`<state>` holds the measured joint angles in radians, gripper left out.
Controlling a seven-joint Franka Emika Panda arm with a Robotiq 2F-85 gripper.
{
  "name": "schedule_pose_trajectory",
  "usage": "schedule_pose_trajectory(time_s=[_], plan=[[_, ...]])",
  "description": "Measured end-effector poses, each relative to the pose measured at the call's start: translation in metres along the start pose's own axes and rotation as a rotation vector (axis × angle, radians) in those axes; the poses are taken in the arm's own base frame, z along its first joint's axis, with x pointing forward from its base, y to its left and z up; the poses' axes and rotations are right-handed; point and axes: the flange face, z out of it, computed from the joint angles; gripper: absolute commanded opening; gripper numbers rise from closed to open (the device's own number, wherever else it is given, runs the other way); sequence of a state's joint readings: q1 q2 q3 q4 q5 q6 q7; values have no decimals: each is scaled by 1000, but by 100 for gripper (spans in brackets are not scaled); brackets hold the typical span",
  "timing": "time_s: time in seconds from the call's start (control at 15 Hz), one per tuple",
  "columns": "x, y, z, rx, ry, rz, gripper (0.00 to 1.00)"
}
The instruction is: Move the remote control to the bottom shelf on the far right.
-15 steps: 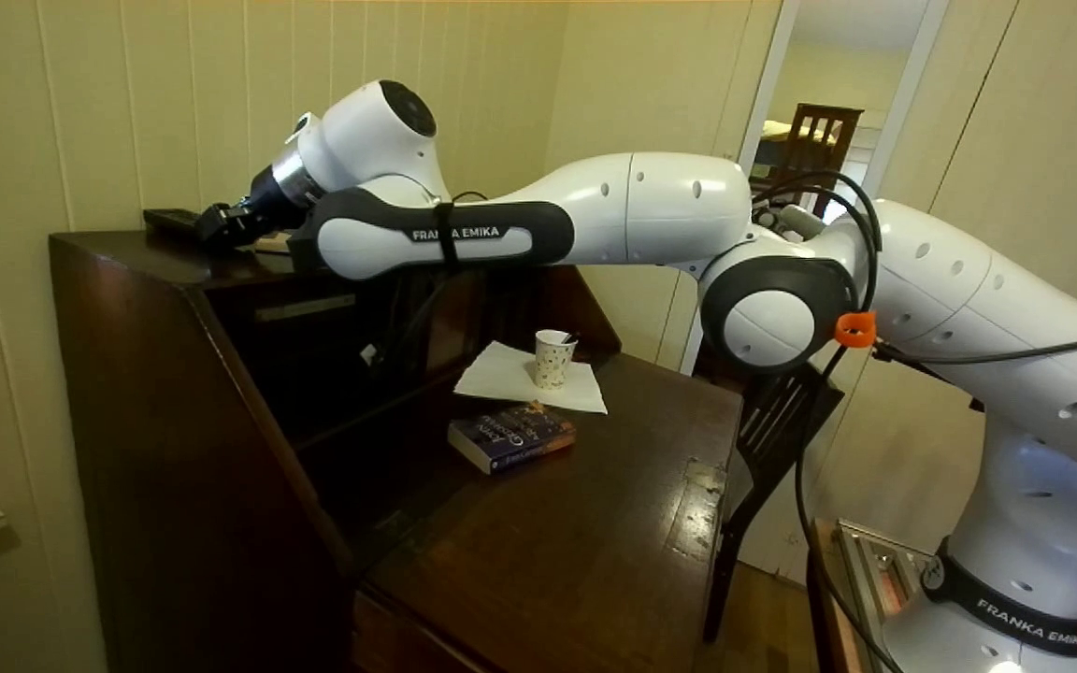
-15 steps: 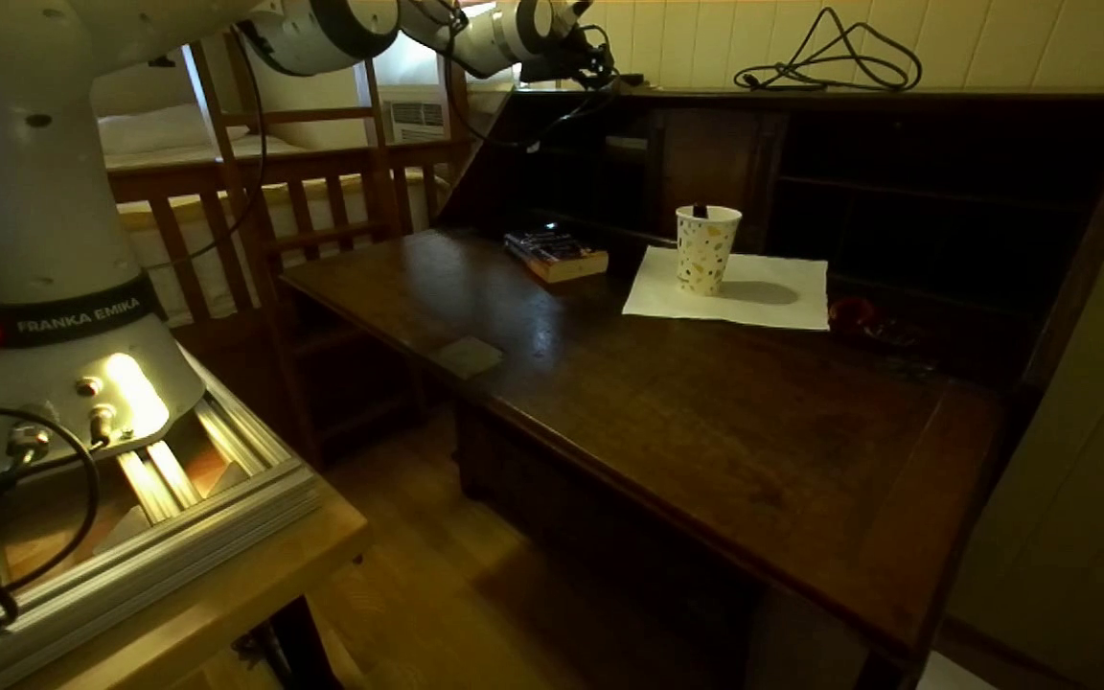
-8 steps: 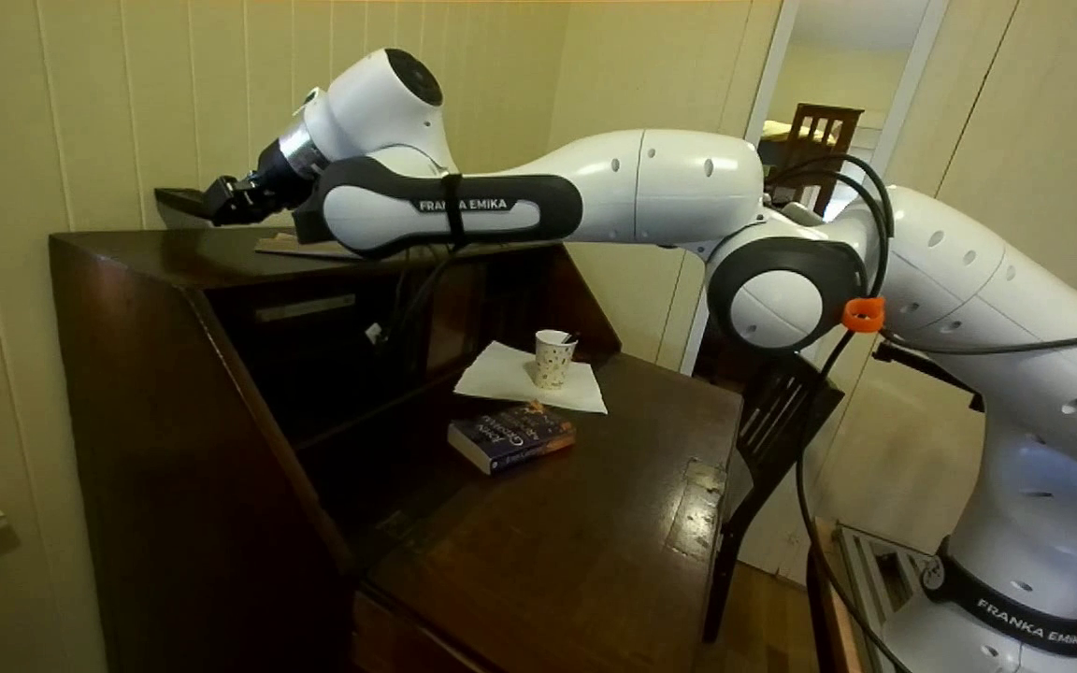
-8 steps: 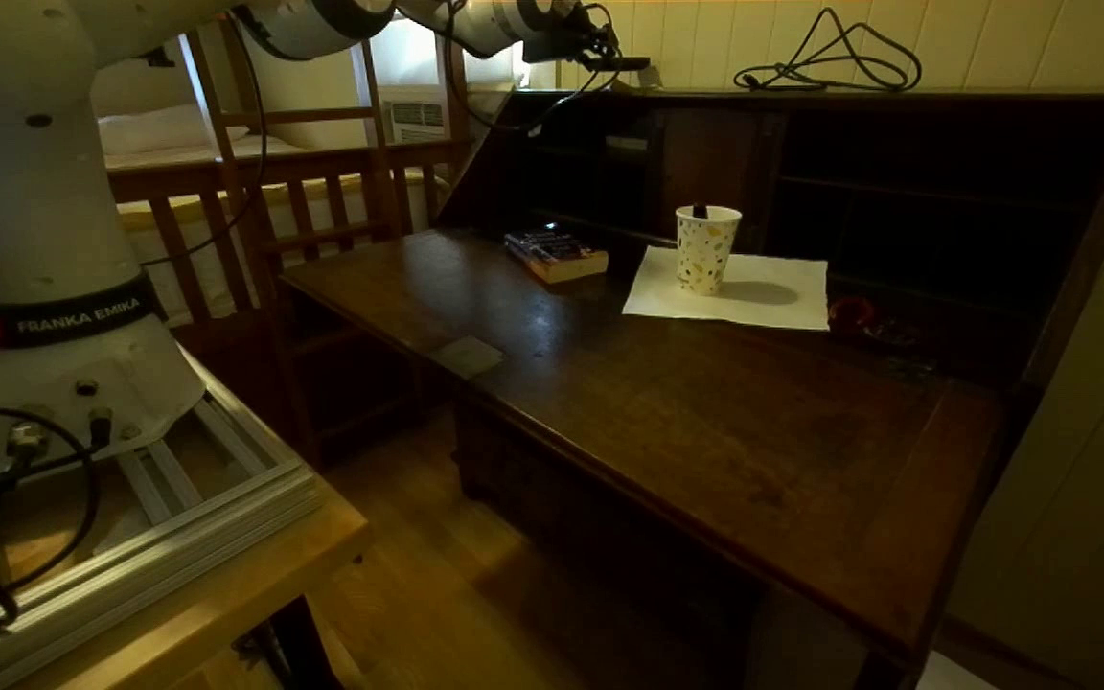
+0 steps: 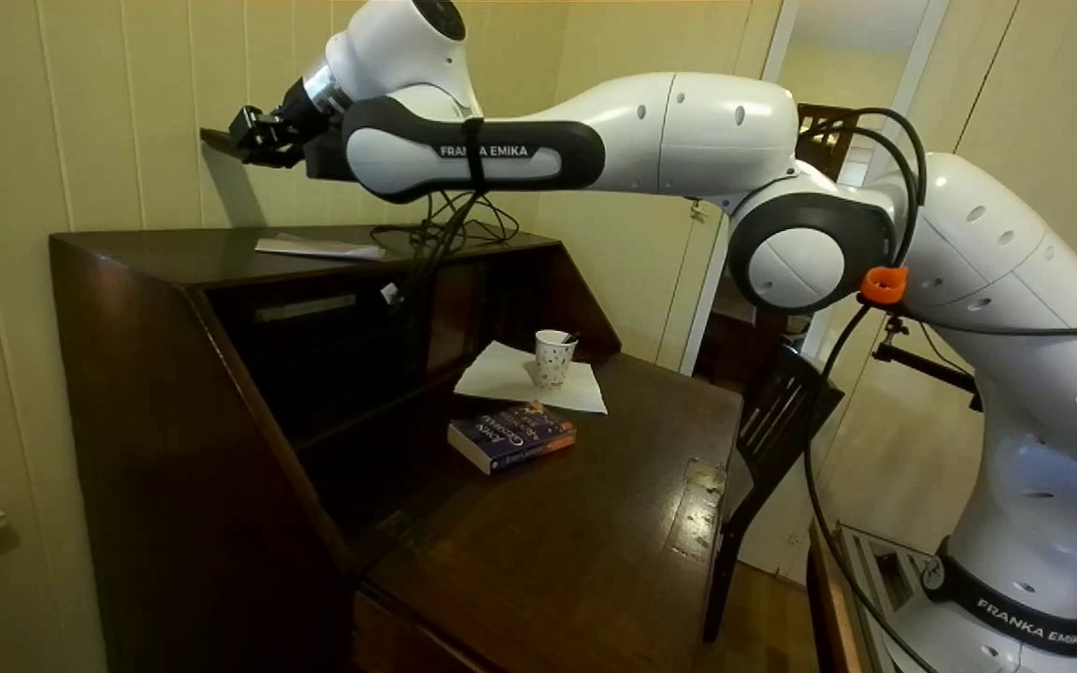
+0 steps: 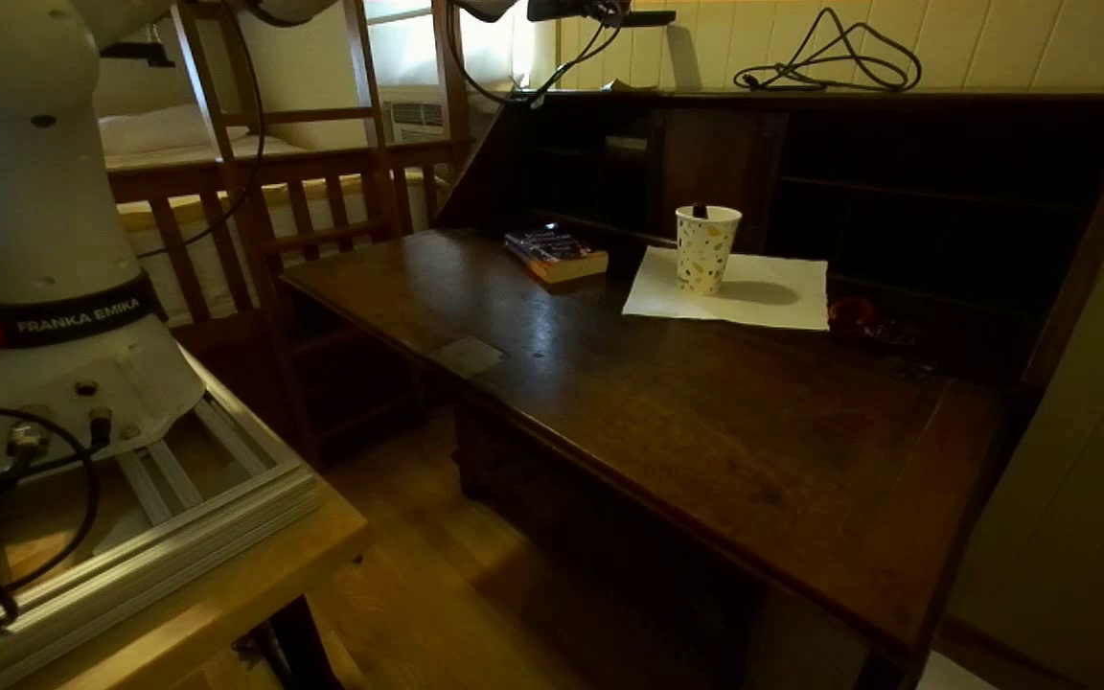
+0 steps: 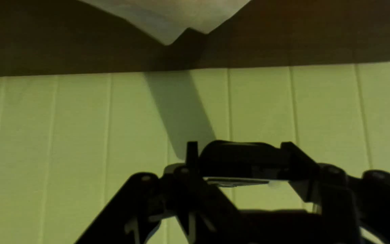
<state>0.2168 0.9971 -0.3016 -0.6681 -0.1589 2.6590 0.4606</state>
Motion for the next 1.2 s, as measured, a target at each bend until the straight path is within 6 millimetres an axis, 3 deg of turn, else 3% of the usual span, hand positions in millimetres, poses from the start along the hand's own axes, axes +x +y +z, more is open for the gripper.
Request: schedule_pose_trajectory(time_s=[0.33, 0.67, 0.93, 1.2], plan=[[25, 47, -18, -215, 86, 185, 37], [31, 100, -40, -416, 158, 346, 37], [16, 145, -53, -506, 137, 387, 37], [-14, 184, -64, -532, 86, 410, 37]])
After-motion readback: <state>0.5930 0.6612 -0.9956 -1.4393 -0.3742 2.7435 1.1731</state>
